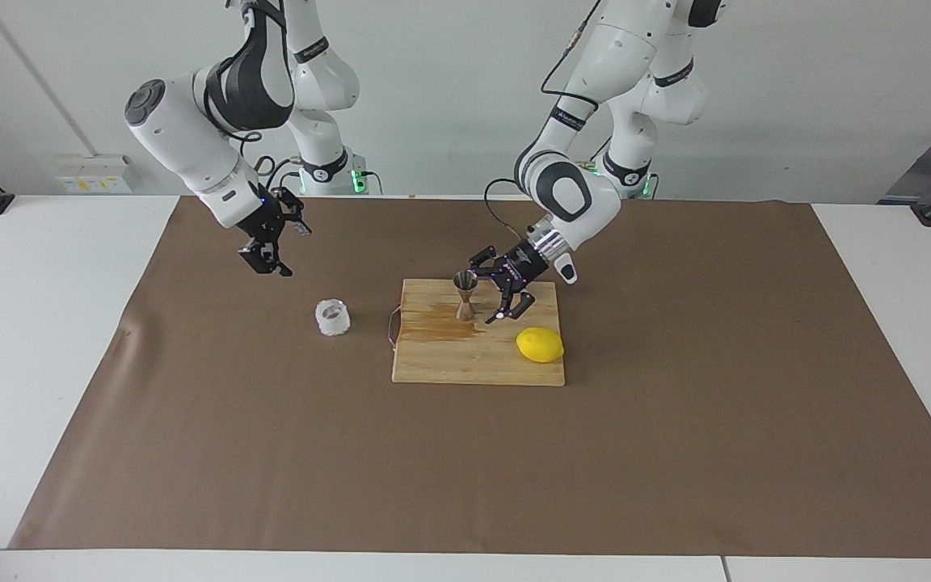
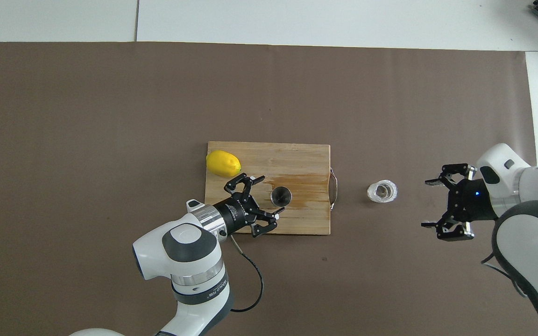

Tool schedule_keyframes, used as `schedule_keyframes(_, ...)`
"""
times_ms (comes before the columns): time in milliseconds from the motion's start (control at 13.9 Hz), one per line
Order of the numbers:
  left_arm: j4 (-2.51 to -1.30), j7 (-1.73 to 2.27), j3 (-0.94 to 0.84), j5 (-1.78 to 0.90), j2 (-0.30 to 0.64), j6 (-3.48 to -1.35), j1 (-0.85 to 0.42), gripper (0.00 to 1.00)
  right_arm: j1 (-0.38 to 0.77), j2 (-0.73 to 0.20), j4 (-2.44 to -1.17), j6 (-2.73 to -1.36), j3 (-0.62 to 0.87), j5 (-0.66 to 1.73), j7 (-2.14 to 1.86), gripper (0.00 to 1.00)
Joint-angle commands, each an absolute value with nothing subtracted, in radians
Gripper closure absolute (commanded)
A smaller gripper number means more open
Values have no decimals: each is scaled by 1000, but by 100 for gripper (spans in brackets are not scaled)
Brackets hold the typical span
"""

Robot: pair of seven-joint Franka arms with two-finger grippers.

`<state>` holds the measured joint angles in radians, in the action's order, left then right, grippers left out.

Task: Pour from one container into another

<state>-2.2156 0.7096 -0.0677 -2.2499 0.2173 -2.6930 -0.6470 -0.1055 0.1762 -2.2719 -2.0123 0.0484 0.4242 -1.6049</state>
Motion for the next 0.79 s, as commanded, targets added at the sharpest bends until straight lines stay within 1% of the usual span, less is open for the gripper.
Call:
schedule_keyframes(0,-2215,700,-58,-2233,184,-2744,-664,0,-135,114,-2296,-2083,54,515,-1744,0)
schedule_keyframes(144,-2217,698,-60,-2211,167,-2782,-673,0,-137,100,-2332,-2123,54,573,-1804,0)
schedule_keyframes(359,-2223,699,-58,-2154,144,-2786,-675,0,-167,25,-2339,-2160,54,688,-1974,0)
schedule_keyframes(575,-2227,701,-58,-2083,130,-2783,-664,0,-172,-4,-2387,-2221,54,771,-2034,0)
schedule_keyframes(718,-2232,701,-58,-2056,111,-2772,-637,0,-169,-41,-2388,-2267,54,828,-2101,0)
